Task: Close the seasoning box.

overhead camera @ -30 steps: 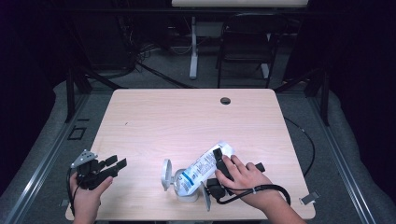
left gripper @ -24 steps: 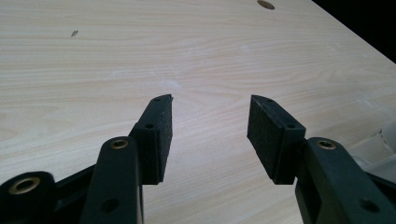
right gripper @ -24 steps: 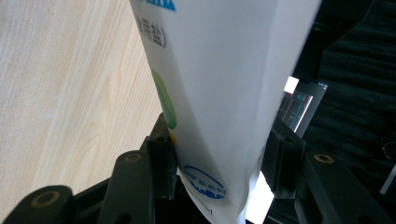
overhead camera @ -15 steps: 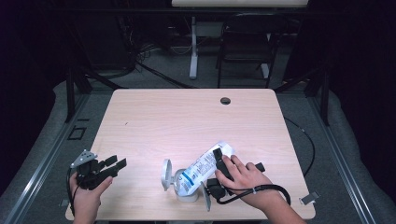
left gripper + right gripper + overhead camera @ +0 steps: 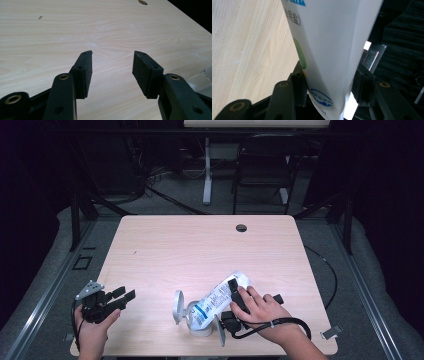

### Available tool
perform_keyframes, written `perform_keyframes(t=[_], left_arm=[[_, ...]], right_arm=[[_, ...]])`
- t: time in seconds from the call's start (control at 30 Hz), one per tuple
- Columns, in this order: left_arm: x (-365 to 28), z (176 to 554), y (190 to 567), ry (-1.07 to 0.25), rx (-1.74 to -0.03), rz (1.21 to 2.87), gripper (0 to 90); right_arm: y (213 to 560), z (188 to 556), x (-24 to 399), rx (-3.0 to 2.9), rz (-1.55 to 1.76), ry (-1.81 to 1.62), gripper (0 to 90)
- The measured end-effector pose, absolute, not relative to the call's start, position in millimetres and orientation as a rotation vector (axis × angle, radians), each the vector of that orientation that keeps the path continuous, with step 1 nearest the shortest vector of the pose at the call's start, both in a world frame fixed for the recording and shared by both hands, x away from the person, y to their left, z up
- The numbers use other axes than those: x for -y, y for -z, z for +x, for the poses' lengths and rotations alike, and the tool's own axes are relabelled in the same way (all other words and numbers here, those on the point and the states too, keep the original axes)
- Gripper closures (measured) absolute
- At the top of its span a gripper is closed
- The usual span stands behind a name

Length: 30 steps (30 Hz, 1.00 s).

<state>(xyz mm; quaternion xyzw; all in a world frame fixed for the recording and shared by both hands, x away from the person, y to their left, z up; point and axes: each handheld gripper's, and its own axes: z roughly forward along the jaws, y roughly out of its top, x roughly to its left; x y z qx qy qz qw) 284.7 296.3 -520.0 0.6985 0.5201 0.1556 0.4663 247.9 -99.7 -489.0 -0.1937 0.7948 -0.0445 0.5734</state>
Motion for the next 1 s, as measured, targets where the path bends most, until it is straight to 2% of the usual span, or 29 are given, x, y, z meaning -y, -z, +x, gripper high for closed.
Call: perform_keyframes(t=[1.0], left_arm=[[-297.3, 284.9, 520.5, -0.381, -1.280, 1.715, 50.8]], right_arm=[[488.6, 248.3, 99.6, -1.860, -0.463, 0.100, 54.6]])
